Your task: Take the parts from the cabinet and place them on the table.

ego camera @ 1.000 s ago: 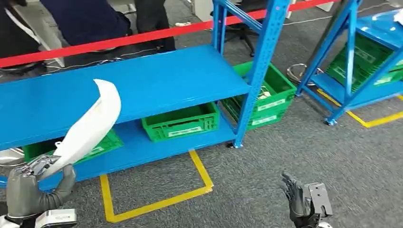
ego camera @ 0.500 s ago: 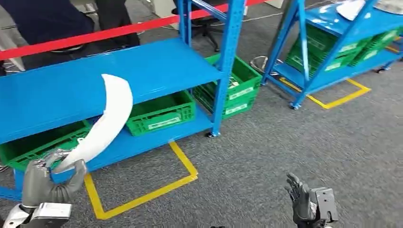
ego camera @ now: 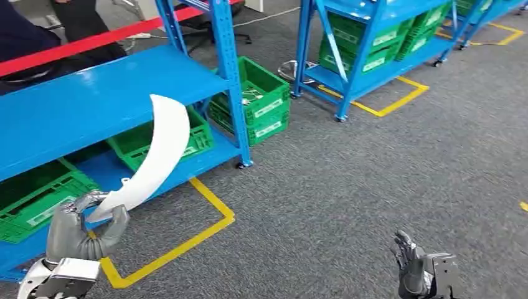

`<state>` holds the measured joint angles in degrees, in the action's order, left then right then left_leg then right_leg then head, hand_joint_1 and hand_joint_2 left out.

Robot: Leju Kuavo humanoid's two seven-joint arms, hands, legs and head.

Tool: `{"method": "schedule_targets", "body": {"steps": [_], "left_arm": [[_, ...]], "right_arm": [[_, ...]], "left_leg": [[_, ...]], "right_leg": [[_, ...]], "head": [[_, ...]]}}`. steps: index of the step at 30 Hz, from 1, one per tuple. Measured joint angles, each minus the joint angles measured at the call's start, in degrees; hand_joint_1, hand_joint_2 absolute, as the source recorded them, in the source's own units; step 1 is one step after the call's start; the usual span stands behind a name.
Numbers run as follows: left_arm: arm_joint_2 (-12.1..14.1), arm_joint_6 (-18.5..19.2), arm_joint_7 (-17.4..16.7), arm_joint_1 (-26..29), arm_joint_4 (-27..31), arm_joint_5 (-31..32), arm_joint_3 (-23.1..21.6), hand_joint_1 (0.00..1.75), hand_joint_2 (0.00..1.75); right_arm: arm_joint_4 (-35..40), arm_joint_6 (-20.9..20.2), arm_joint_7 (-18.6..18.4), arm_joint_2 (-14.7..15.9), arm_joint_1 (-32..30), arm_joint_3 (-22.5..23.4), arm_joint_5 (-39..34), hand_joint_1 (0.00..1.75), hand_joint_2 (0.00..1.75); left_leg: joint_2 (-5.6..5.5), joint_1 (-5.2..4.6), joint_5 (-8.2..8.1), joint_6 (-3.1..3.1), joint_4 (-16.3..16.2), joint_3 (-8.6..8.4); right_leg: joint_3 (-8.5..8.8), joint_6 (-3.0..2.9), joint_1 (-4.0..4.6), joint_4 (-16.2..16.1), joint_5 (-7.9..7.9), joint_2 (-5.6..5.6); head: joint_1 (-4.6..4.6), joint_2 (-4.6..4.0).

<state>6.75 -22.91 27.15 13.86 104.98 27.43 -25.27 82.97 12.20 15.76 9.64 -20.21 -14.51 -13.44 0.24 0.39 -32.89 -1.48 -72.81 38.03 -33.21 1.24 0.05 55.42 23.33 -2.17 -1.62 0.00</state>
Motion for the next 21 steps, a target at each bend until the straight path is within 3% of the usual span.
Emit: {"method": "schedule_targets", "body": {"steps": [2, 3, 4, 5, 7, 8, 9, 10, 11, 12, 13, 19, 20, 21], "left_arm": [[-0.2, 0.3, 0.1, -0.4, -0.3, 0.0, 0.0, 1.75, 1.75], [-0.3, 0.4, 0.1, -0.6, -0.4, 0.0, 0.0, 1.75, 1.75], [-0.4, 0.6, 0.1, -0.9, -0.5, 0.0, 0.0, 1.75, 1.75], [-0.5, 0.7, 0.2, -0.9, -0.5, -0.2, 0.0, 1.75, 1.75], [-0.6, 0.9, 0.2, -0.9, -0.7, -0.1, -0.1, 1.75, 1.75], [-0.7, 0.9, 0.2, -1.0, -0.7, 0.1, -0.1, 1.75, 1.75], [-0.7, 0.9, 0.2, -1.1, -0.9, 0.4, -0.1, 1.75, 1.75], [-0.8, 1.0, 0.2, -1.2, -0.9, 0.6, 0.0, 1.75, 1.75], [-0.9, 1.0, 0.2, -1.2, -1.0, 0.6, 0.0, 1.75, 1.75], [-0.9, 1.0, 0.2, -1.2, -1.0, 0.7, 0.0, 1.75, 1.75], [-0.9, 1.0, 0.2, -1.2, -1.1, 0.9, 0.0, 1.75, 1.75], [-0.9, 1.0, 0.2, -1.2, -1.2, 0.9, 0.0, 1.75, 1.75], [-1.0, 1.0, 0.2, -1.2, -1.2, 0.9, 0.0, 1.75, 1.75], [-1.0, 1.2, 0.2, -1.2, -1.3, 1.0, 0.0, 1.75, 1.75]], "right_arm": [[0.0, 0.0, 0.0, -0.2, -0.5, 0.4, -0.4, 0.00, 0.00], [0.0, 0.0, 0.0, -0.3, -0.5, 0.5, -0.4, 0.00, 0.00], [0.0, 0.0, 0.0, -0.4, -0.6, 0.7, -0.5, 0.00, 0.00], [0.0, 0.0, 0.1, -0.4, -0.6, 0.9, -0.6, 0.00, 0.00], [0.2, 0.1, 0.2, -0.5, -1.2, 1.2, -0.6, 0.00, 0.00], [0.2, 0.1, 0.2, -0.6, -1.7, 1.4, -0.6, 0.00, 0.00], [0.2, 0.1, 0.2, -0.6, -2.2, 1.7, -0.5, 0.00, 0.00], [0.2, 0.1, 0.2, -0.7, -2.6, 1.8, -0.5, 0.00, 0.00], [0.2, 0.2, 0.2, -0.7, -2.8, 2.1, -0.4, 0.00, 0.00], [0.2, 0.3, 0.2, -0.8, -2.7, 2.1, -0.4, 0.00, 0.00], [0.2, 0.3, 0.2, -0.8, -2.8, 2.3, -0.3, 0.00, 0.00], [0.2, 0.3, 0.2, -0.9, -2.8, 2.3, -0.3, 0.00, 0.00], [0.2, 0.3, 0.2, -0.9, -2.8, 2.3, -0.2, 0.00, 0.00], [0.2, 0.4, 0.2, -1.0, -2.9, 2.5, 0.0, 0.00, 0.00]], "left_leg": [[-0.35, 0.00, 4.20, 0.39, 5.3, -4.44], [-1.67, 0.09, 5.35, 0.64, 10.9, -8.38], [-4.21, 0.16, 3.46, 0.90, 15.6, -11.30], [-4.55, 0.37, 2.84, 1.11, 18.4, -12.57], [-3.67, -0.05, 3.24, 1.33, 17.4, -11.65], [-2.94, -0.21, 3.63, 1.83, 17.3, -11.40], [-1.81, 0.29, 4.36, 2.49, 17.5, -10.65], [-1.35, 0.12, 4.92, 2.81, 17.5, -10.20], [-0.58, -0.08, 5.43, 3.36, 17.5, -9.56], [0.14, -0.27, 5.99, 3.46, 17.5, -8.96], [0.90, -0.39, 6.57, 3.48, 17.4, -8.23], [1.13, -0.42, 6.77, 3.49, 17.4, -7.97], [1.25, -0.43, 6.88, 3.48, 17.4, -7.82], [2.06, -0.50, 7.50, 3.46, 17.4, -7.01]], "right_leg": [[-1.94, 0.24, -0.06, 0.5, -1.16, -1.34], [-2.95, 0.47, -0.17, 0.9, -1.84, -2.21], [-3.75, 0.84, -0.11, 1.1, -2.35, -2.76], [-4.27, 1.10, 0.04, 1.4, -2.92, -3.41], [-4.54, 1.82, -0.23, 1.0, -4.26, -4.49], [-4.79, 2.32, -0.26, 0.8, -4.90, -5.19], [-5.21, 2.51, -0.43, 1.0, -4.71, -4.51], [-6.00, 2.77, 0.00, 2.4, -1.88, -1.70], [-7.20, 3.06, -0.06, 6.1, 2.16, 0.23], [-8.25, 3.29, -0.20, 10.6, 5.68, 1.07], [-9.16, 3.42, -0.35, 15.2, 8.17, 1.54], [-9.36, 3.47, -0.38, 16.5, 8.65, 1.64], [-9.45, 3.49, -0.39, 17.2, 8.85, 1.68], [-9.43, 3.61, -0.45, 20.0, 8.74, 1.79]], "head": [[-0.02, -0.02], [0.00, 0.00], [0.04, -0.02], [-0.15, -0.02], [-0.02, -0.02], [-0.13, 0.00], [0.00, -0.02], [-0.65, -0.02], [-0.88, -0.02], [-0.92, -0.02], [-0.87, -0.02], [-0.83, -0.02], [-0.85, -0.02], [-0.96, -0.02]]}}
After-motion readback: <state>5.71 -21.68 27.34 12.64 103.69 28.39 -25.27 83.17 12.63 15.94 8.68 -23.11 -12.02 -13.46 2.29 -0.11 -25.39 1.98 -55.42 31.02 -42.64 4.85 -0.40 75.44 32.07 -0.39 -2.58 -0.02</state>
